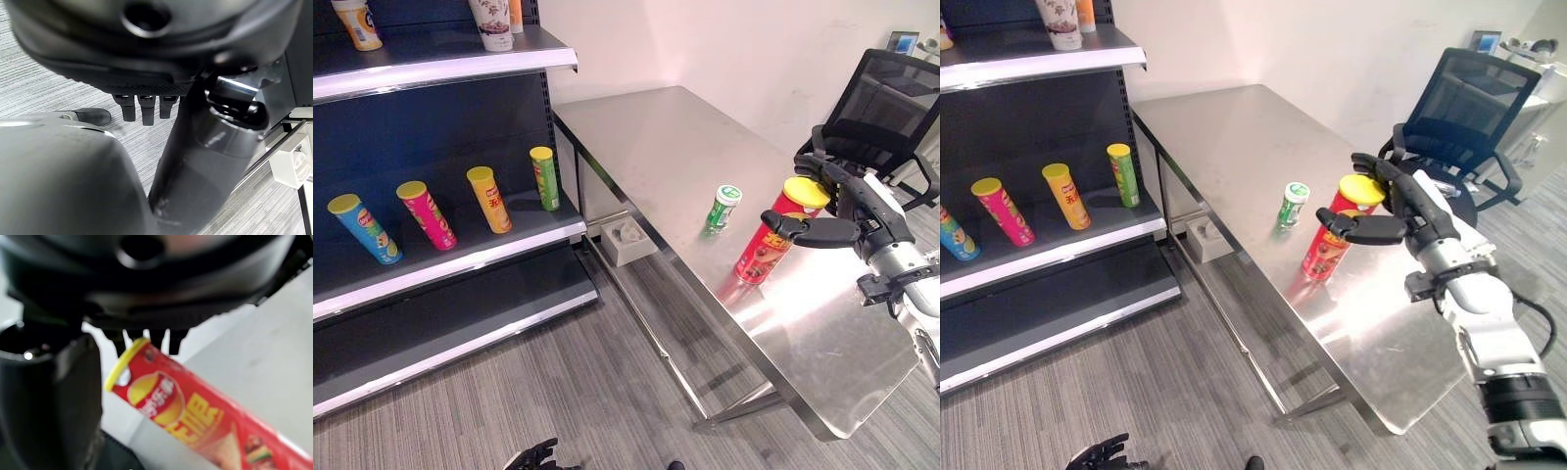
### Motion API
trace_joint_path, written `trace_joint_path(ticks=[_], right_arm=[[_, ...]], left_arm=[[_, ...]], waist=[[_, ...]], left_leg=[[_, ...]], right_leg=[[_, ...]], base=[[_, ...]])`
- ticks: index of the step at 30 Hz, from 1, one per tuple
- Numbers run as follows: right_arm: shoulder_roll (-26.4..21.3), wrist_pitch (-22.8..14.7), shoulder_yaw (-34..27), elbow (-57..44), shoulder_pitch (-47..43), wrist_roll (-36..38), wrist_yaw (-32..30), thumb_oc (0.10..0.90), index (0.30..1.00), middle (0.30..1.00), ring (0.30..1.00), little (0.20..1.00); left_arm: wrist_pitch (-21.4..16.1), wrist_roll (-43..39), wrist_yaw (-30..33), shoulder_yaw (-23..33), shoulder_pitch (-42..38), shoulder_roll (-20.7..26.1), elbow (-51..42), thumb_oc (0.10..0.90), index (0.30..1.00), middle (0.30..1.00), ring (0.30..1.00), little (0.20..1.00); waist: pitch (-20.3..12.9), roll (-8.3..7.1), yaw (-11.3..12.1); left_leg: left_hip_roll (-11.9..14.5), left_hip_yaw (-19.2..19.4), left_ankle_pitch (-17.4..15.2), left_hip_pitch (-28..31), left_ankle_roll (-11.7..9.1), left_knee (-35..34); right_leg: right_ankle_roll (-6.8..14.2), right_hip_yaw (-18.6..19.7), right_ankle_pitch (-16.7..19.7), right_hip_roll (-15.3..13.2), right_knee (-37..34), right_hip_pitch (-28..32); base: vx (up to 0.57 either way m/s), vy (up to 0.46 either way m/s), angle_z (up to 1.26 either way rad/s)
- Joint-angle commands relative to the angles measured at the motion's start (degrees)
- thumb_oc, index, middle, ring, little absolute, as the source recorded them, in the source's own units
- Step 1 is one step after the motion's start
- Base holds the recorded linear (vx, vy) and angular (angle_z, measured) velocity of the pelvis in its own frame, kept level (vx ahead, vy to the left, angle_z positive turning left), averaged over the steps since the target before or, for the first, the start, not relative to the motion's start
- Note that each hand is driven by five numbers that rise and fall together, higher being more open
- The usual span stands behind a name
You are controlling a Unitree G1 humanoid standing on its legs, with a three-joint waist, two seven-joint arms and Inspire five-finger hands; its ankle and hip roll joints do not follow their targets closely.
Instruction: Put the goods on the table back onto the shelves and tidy them up.
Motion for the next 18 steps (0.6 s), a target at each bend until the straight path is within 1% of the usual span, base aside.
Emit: trace_joint_path(ticks=[1, 9, 18], right_arm=[[-2.3, -4.1, -0.8, 1.4, -10.4, 0.5, -4.0, 0.8, 0.9, 0.9, 0.9, 0.9], [-2.4, -5.2, -3.4, 1.0, -11.4, 0.5, -6.3, 0.8, 0.9, 0.9, 0.9, 0.9], [-2.9, -5.0, -2.6, 1.3, -12.3, 0.3, -6.4, 0.8, 0.9, 0.9, 0.9, 0.9]], left_arm=[[-2.1, 0.3, 0.6, -1.3, -3.3, 0.7, 1.8, 0.8, 0.9, 0.9, 0.9, 0.9], [-2.0, 0.2, 0.8, -1.1, -3.0, 1.0, 1.3, 0.8, 0.9, 0.9, 0.9, 0.9], [-1.8, -0.3, 0.6, -1.0, -2.5, 1.0, 0.9, 0.8, 0.9, 0.9, 0.9, 0.9]], waist=[[-2.1, -1.66, 1.7], [-2.2, -1.64, 1.7], [-2.2, -1.54, 1.6]], left_leg=[[0.5, -0.9, -0.6, -1.3, -0.1, 0.2], [0.5, -1.0, -0.8, -1.3, -0.1, 0.2], [0.6, -0.7, -0.7, -1.2, -0.1, 0.2]], right_leg=[[3.8, -1.3, -1.8, -2.7, 0.3, 3.9], [3.8, -1.1, -2.0, -2.6, 0.3, 3.8], [3.7, -0.9, -2.0, -2.4, 0.3, 3.7]], base=[[0.0, 0.0, 0.0], [0.0, 0.0, 0.0], [0.0, 0.0, 0.0]])
